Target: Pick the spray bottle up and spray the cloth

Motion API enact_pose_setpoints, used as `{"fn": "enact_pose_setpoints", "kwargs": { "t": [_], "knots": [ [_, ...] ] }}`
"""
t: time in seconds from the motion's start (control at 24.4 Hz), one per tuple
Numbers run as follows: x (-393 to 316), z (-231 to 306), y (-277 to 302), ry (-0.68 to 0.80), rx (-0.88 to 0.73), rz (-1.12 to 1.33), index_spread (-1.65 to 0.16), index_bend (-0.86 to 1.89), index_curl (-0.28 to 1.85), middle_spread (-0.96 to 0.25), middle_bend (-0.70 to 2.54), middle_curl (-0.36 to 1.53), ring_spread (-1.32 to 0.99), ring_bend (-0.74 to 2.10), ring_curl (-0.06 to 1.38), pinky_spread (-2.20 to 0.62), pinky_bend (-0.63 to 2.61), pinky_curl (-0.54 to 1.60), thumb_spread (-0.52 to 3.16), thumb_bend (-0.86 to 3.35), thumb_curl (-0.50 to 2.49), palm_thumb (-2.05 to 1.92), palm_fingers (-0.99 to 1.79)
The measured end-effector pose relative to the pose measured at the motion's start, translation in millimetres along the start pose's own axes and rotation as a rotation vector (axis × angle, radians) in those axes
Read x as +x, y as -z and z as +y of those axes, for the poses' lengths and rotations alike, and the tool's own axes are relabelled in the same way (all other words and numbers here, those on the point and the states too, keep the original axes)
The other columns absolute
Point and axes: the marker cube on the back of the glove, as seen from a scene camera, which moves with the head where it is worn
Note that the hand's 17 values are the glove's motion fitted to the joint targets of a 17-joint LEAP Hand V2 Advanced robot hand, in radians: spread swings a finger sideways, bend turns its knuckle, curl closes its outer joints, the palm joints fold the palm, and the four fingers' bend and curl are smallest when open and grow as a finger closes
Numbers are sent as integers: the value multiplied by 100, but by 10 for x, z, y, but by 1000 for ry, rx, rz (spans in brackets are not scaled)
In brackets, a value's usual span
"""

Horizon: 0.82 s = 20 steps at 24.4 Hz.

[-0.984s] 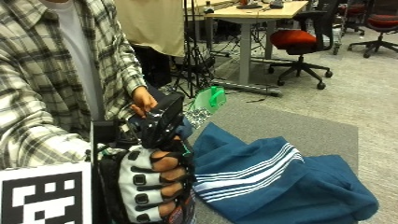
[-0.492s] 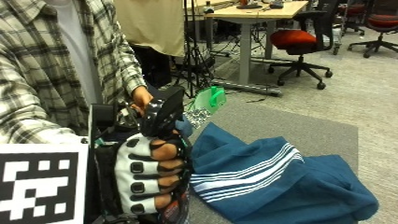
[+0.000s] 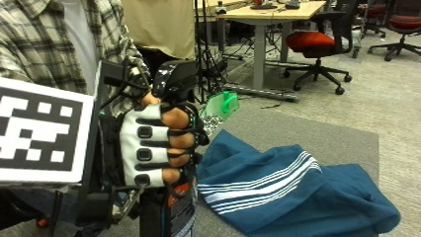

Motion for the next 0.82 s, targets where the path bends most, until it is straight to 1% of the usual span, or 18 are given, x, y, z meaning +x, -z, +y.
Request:
{"fn": "enact_pose_setpoints", "kwargs": {
  "t": [0.33, 0.62, 0.82],
  "knots": [
    [-278, -203, -86, 125, -84, 162, -28, 27, 56, -15, 54, 52, -21, 59, 47, -21, 49, 40, 23, -3, 78, 103, 134],
    [-597, -361, -357, 222, -217, 299, -28, 26, 57, -15, 54, 52, -21, 59, 47, -20, 49, 40, 23, -3, 79, 103, 134],
    [-757, -399, -530, 271, -262, 343, -28, 26, 57, -15, 54, 52, -21, 59, 47, -21, 49, 41, 23, -3, 79, 102, 134]
  ]
}}
